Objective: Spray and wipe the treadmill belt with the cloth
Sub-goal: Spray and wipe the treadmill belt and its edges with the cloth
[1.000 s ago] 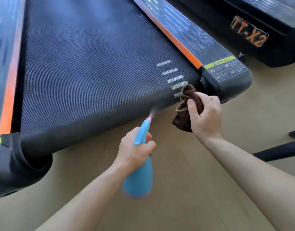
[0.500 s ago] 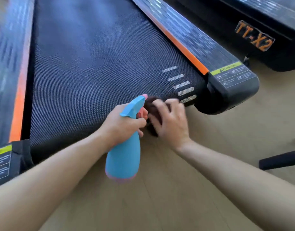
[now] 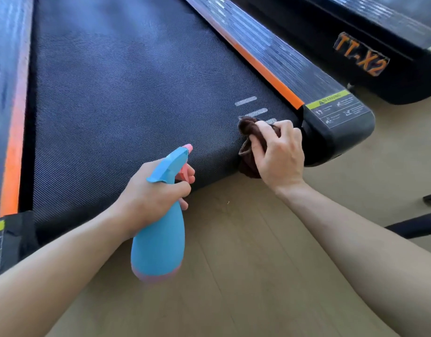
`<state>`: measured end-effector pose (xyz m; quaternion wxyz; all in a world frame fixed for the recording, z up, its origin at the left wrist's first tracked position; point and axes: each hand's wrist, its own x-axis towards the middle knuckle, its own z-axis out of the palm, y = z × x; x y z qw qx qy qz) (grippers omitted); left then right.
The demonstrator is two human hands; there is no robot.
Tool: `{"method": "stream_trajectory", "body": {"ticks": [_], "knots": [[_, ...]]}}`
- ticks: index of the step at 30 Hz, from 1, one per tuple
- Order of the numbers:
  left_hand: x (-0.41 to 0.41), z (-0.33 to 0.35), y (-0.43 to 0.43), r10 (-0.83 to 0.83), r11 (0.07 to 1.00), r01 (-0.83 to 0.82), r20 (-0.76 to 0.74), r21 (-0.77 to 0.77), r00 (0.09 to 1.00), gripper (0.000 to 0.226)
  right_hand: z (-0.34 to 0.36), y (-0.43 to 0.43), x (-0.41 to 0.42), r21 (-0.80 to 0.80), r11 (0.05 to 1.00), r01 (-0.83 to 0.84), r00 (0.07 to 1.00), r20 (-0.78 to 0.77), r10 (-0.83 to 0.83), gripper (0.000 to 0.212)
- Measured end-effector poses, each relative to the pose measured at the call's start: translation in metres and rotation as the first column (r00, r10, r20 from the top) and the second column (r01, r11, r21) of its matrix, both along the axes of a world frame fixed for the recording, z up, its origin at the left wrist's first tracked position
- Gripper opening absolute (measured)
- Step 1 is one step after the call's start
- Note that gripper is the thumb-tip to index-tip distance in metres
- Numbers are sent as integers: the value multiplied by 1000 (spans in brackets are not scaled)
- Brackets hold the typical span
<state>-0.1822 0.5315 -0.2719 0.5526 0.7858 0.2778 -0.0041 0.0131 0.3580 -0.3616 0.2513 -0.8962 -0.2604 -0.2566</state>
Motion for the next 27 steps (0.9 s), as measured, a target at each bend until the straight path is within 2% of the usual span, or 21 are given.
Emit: {"method": "stream_trajectory", "body": {"ticks": [2, 5, 7, 10, 16, 19, 23, 25, 27], "knots": [[2, 0, 0, -4, 1000, 5, 7, -13, 1000, 26, -2, 11, -16, -4, 999, -48, 999, 1, 48, 34], [9, -2, -2, -17, 1000, 17, 7, -19, 1000, 21, -8, 24, -40, -51, 978, -202, 977, 52, 205, 33], [12, -2, -3, -21, 999, 21, 10, -25, 1000, 35, -6, 19, -32, -102, 965, -240, 963, 96, 250, 32], [12, -5, -4, -4, 998, 4, 12, -57, 1000, 46, 3, 3, -3, -108, 984, -139, 983, 103, 150, 32], [5, -5, 0, 25, 998, -25, 7, -63, 1000, 27, 18, -18, 28, -172, 982, 75, 997, 46, -69, 37], [3, -5, 2, 35, 998, -34, 9, -49, 999, 16, 10, -11, 4, -98, 995, 2, 1000, -19, -4, 36], [9, -7, 1, 38, 998, -37, 15, -58, 999, 19, -4, 4, -29, -83, 976, -200, 980, 0, 200, 33], [12, -8, -3, 35, 997, -35, 11, -72, 999, 18, 3, -3, -13, -153, 971, -182, 978, 70, 195, 30], [13, -8, -8, 25, 997, -24, 8, -76, 1000, 21, 11, -15, 10, -213, 974, -79, 987, 119, 106, 28]]}}
